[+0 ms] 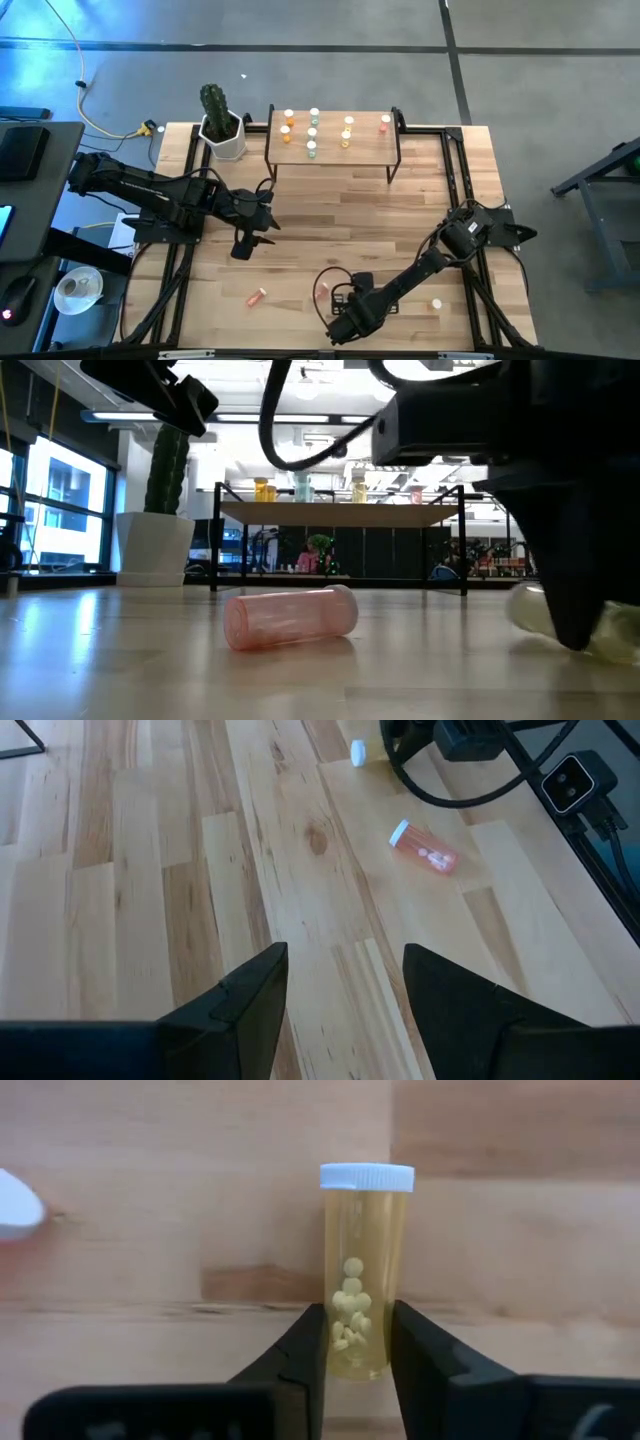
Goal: Pick and place medicine bottles onto shelf by color
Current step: Put the yellow pill bottle on the shelf
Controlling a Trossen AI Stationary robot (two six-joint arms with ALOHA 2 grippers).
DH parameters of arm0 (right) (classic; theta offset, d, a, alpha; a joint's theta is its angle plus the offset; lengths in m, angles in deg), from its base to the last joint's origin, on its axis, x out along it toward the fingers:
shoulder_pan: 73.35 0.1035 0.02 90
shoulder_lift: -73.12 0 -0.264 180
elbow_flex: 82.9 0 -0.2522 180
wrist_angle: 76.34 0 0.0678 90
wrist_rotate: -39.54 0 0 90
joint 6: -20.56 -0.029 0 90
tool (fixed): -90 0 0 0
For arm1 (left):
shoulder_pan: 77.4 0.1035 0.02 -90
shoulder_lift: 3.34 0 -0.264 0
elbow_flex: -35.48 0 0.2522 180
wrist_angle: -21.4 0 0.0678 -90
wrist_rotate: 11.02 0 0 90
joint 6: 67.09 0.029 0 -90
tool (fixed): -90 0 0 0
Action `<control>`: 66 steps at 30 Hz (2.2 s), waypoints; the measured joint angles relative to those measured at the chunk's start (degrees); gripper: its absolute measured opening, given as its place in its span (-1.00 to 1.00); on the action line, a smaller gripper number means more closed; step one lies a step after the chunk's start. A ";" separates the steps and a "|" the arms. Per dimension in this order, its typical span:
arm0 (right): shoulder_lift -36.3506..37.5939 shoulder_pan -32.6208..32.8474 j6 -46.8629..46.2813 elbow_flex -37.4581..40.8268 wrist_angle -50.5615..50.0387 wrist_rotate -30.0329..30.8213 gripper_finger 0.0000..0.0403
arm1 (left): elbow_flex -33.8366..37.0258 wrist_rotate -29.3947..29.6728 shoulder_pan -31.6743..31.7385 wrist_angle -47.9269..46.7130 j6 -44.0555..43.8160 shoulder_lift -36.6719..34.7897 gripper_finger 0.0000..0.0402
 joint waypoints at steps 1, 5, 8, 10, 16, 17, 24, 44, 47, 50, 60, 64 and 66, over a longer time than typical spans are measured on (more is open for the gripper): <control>-0.06 0.02 0.69 -0.41 -0.10 1.29 -0.65 | 0.00 0.00 0.02 0.00 0.01 0.00 -0.06; -0.08 0.04 5.28 -4.32 -0.66 9.88 -0.58 | 0.00 0.65 0.02 0.02 1.51 0.00 -0.06; -0.08 0.04 9.51 -8.98 -4.50 16.94 -0.57 | 0.00 0.68 0.02 0.19 2.54 0.00 -0.06; -0.08 0.04 11.59 -12.75 -8.70 21.55 -0.56 | 0.00 0.68 0.13 0.96 3.09 0.00 -0.06; -0.05 0.02 18.41 -23.57 -20.40 36.36 -0.56 | 0.00 -1.83 0.56 5.55 6.25 -0.10 -0.06; -0.01 0.02 20.81 -24.97 -20.50 38.29 -0.56 | 0.00 -2.99 0.58 6.10 6.99 -0.45 -0.06; 5.69 -0.77 36.46 -25.71 -20.23 46.67 -0.56 | -0.02 -4.07 0.58 11.54 9.13 -3.81 -0.06; 21.95 -8.57 88.44 -26.49 -6.78 43.30 -0.56 | -0.07 -3.58 1.53 34.95 16.67 -5.34 -0.06; 23.29 -10.47 100.53 -26.49 0.57 35.03 -0.56 | -0.01 -3.43 2.92 36.18 17.14 -4.44 -0.06; 23.81 -12.42 110.59 -26.49 7.38 26.36 -0.56 | -0.04 -3.44 4.58 37.95 17.13 -3.46 -0.06; 24.29 -19.25 120.92 -26.49 8.36 16.04 -0.56 | -0.02 -3.99 9.37 45.58 18.04 -0.48 -0.06; 24.27 -21.32 121.10 -26.49 7.07 13.38 -0.56 | -0.02 -6.85 10.88 47.10 18.00 -0.57 -0.06; 24.27 -22.00 121.85 -26.49 7.20 13.30 -0.56 | -0.02 -9.18 11.56 47.74 17.46 -0.68 -0.06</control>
